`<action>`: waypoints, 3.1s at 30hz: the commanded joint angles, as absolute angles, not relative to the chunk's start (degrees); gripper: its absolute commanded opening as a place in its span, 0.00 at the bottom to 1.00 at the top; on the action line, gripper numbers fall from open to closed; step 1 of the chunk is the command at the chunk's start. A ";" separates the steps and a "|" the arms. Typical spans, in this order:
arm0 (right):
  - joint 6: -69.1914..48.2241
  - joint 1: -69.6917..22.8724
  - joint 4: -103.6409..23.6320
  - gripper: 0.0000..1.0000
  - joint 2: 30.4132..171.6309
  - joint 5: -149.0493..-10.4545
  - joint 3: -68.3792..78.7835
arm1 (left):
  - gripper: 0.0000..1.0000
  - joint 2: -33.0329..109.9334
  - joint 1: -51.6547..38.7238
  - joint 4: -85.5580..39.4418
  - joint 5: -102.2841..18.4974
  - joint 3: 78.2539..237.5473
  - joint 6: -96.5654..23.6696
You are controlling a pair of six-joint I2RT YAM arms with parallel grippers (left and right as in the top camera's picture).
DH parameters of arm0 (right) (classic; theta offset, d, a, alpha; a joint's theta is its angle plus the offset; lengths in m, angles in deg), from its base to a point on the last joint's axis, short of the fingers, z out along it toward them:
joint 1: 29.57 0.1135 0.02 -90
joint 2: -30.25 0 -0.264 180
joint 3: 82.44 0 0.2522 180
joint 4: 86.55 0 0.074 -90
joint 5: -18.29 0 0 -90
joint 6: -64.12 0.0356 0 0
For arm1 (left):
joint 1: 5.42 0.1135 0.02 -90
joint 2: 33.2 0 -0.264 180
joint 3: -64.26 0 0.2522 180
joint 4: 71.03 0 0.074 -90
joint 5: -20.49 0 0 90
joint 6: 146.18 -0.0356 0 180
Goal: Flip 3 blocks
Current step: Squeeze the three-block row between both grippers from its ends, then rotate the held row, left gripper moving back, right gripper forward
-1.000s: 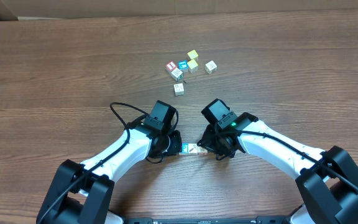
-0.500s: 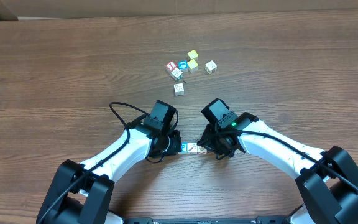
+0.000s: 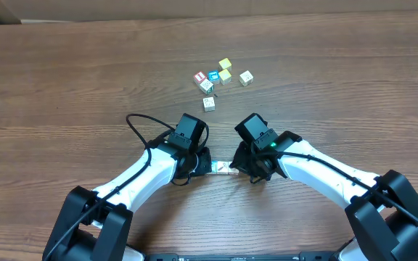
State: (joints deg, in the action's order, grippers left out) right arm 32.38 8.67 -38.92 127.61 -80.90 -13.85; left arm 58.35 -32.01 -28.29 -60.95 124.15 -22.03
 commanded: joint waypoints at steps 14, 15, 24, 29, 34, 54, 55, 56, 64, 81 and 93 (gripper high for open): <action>48.66 8.99 -40.85 0.04 128.11 -86.43 -13.87 | 0.04 58.61 -32.44 -35.64 -59.86 125.90 -22.95; 50.10 8.99 -40.87 0.04 128.11 -86.82 -13.87 | 0.04 58.64 -32.44 -35.99 -60.21 125.90 -22.95; 57.21 8.99 -40.93 0.08 128.11 -87.54 -13.87 | 0.04 58.64 -32.44 -36.55 -63.73 125.88 -22.97; 60.20 8.99 -41.17 0.08 128.11 -88.61 -13.87 | 0.04 58.64 -32.44 -36.53 -65.28 125.88 -22.97; 60.77 9.02 -41.17 0.08 128.11 -88.53 -13.87 | 0.04 58.64 -32.44 -36.45 -65.48 125.88 -22.97; 60.75 8.99 -38.55 0.16 128.11 -88.53 -13.89 | 0.15 58.68 -32.44 -36.07 -67.60 125.88 -22.97; 60.75 8.99 -38.44 0.17 128.11 -88.53 -13.89 | 0.15 58.68 -32.44 -35.86 -67.64 125.88 -22.97; 60.75 8.99 -38.42 0.17 128.11 -88.51 -13.89 | 0.15 58.68 -32.44 -35.77 -67.73 125.88 -22.97; 60.75 8.99 -37.92 0.14 128.11 -87.83 -13.89 | 0.04 58.68 -32.44 -34.59 -70.15 125.88 -22.95; 39.81 8.95 -32.74 0.04 125.36 -83.17 -9.82 | 0.04 58.77 -22.58 -23.35 -60.89 137.84 -32.33; 43.59 9.06 -26.49 0.04 124.88 -74.98 -13.65 | 0.04 70.83 -22.91 -15.64 -57.35 144.83 -40.59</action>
State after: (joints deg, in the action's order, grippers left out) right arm 42.15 8.73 -25.28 126.17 -76.40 -11.46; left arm 65.78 -21.75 -15.16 -59.86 144.68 -37.46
